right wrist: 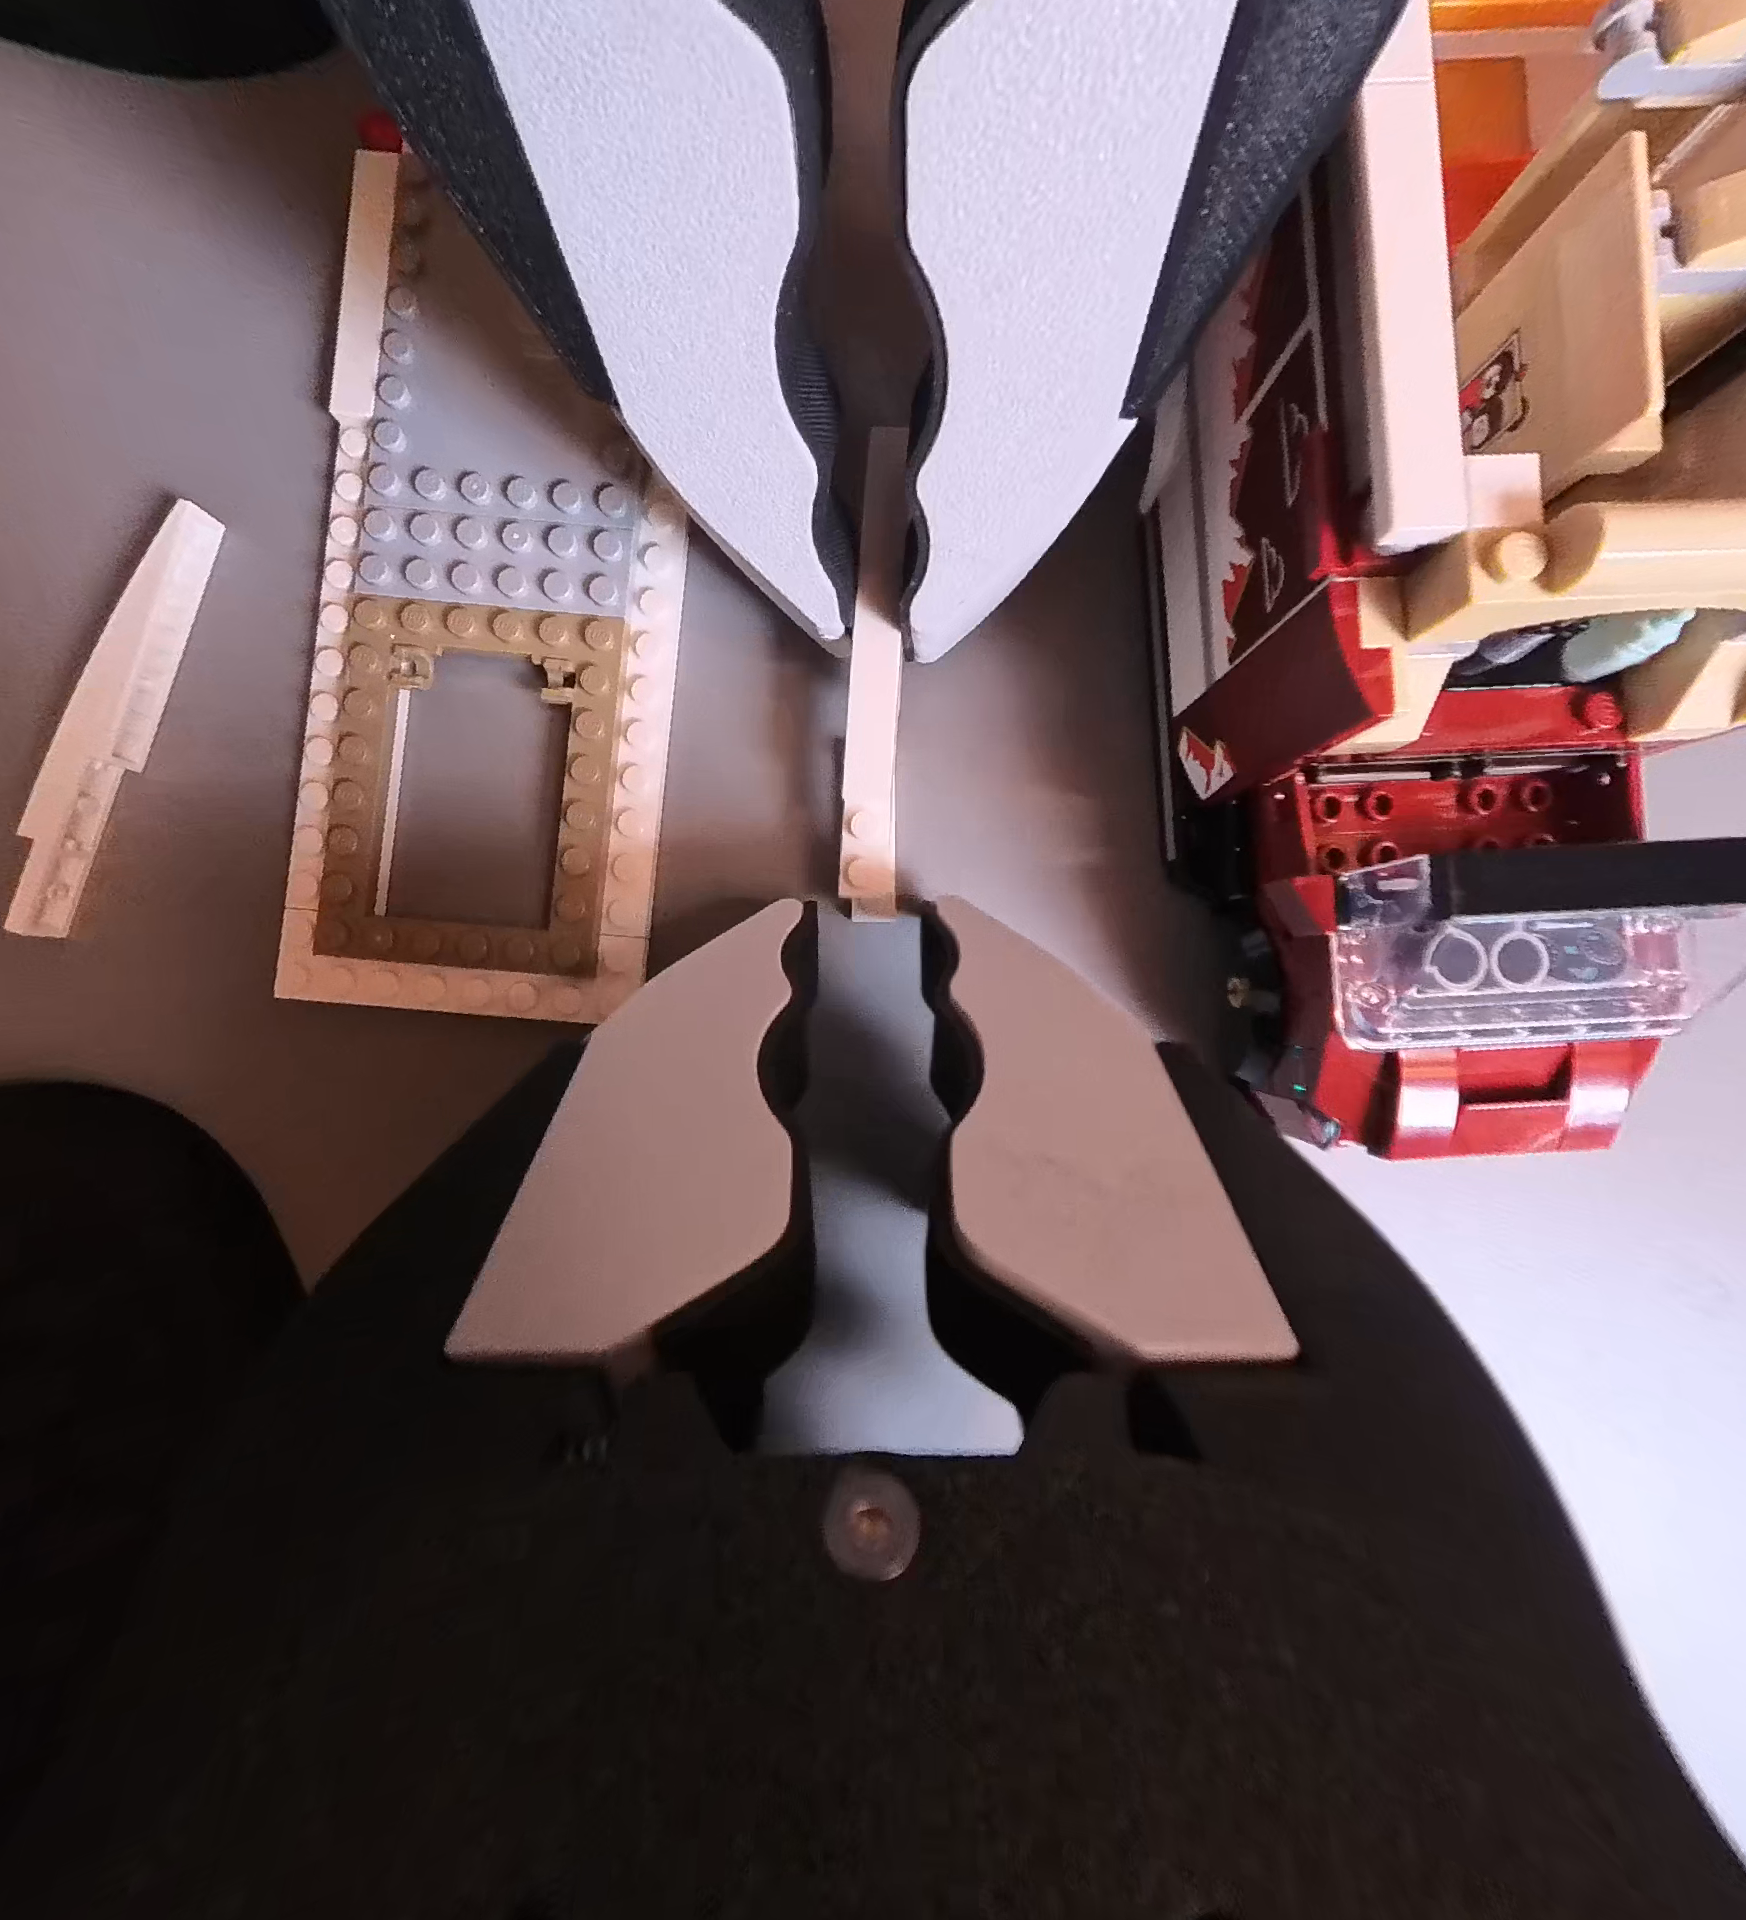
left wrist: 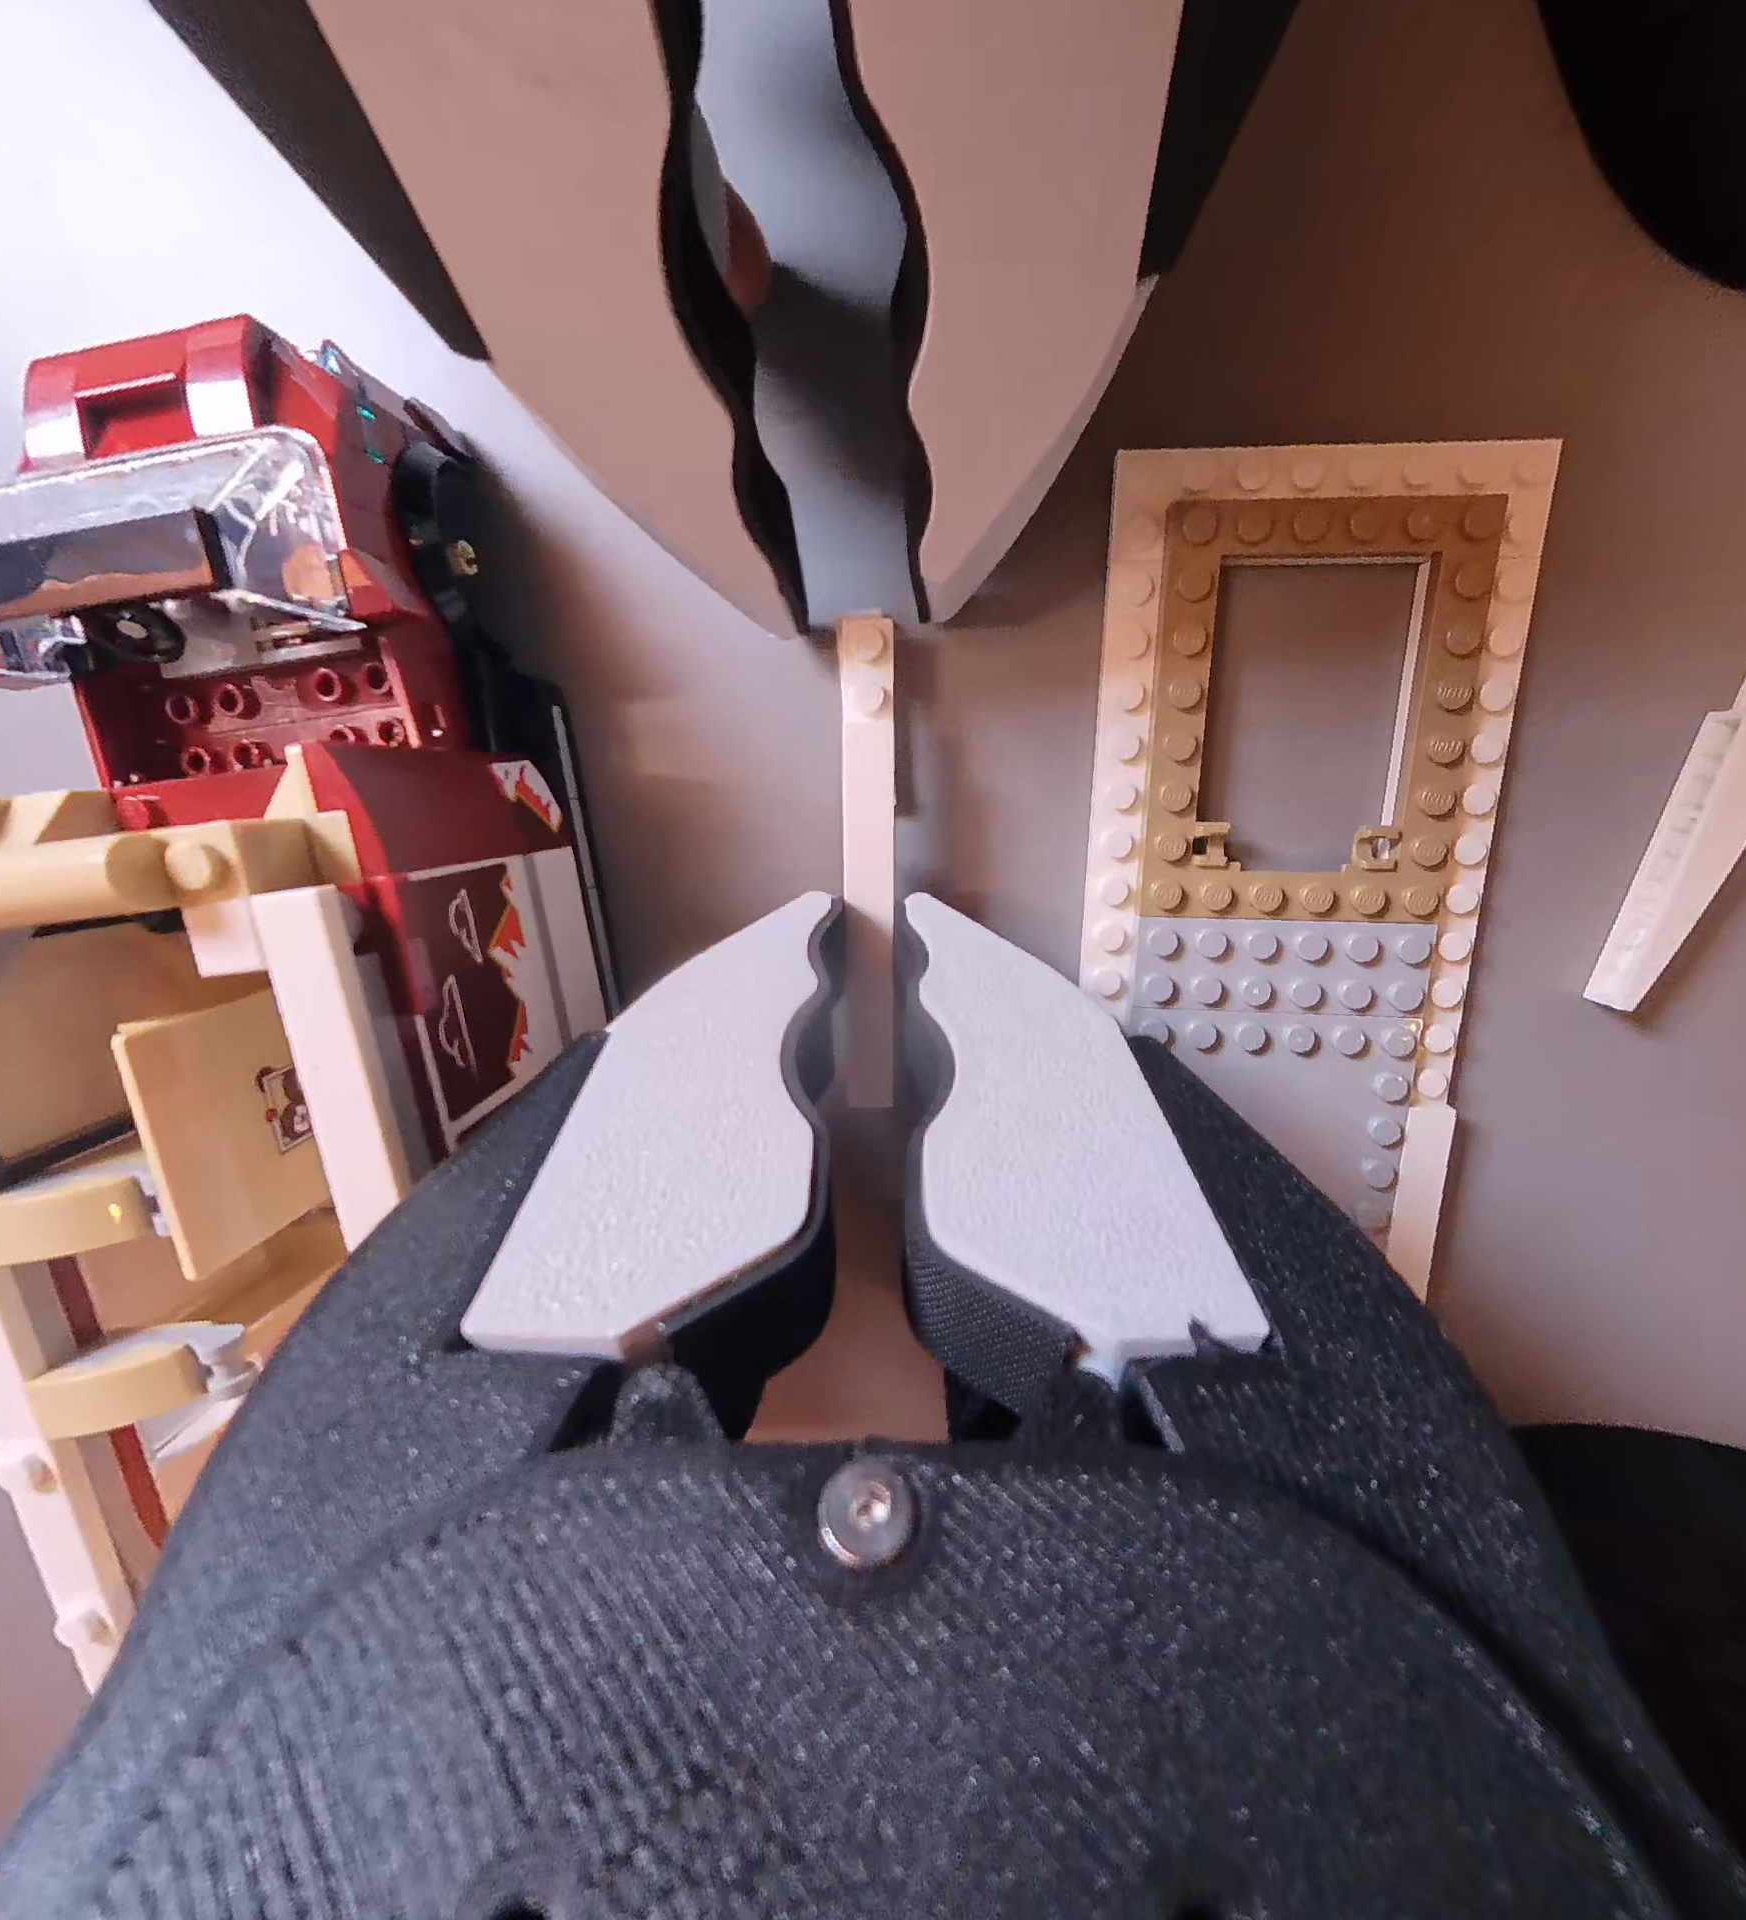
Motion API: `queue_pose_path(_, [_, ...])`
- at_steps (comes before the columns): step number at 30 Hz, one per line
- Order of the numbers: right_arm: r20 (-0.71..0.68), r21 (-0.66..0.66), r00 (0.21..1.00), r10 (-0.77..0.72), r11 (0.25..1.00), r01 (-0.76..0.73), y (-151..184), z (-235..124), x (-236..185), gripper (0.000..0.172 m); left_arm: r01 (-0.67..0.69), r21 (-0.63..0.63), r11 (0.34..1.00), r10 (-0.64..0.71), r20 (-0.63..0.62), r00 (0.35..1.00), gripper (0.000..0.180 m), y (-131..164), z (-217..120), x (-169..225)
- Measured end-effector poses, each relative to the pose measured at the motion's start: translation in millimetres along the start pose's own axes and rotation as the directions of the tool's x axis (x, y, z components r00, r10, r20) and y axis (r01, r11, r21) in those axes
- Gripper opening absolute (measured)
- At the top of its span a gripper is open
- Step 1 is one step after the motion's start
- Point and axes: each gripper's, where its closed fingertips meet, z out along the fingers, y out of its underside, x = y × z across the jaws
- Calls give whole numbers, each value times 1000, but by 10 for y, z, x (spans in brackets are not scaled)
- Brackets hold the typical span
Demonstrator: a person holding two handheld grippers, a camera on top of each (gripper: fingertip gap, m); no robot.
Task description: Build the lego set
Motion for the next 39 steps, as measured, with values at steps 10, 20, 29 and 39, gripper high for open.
queue_pose_path(10, [-8, -2, 1000, 2, 1000, -2, -27, 34, 30, 8, 67, 36, 997, -67, -1, 998, 10, -29, 12, -10])
queue_pose_path(20, [12, -9, 1000, 14, 1000, -14, -29, 36, 16, 7, 160, 155, 975, -161, -4, 987, 14, -96, 11, -29])
queue_pose_path(29, [10, 0, 999, 44, 999, -44, -40, 39, 7, 7, 159, 175, 972, -159, -13, 987, 10, -160, 56, -3])
queue_pose_path(39, [2, -14, 1000, 31, 999, -31, -33, 48, 6, 8, 139, 185, 973, -140, -10, 990, 9, -172, 60, 4])
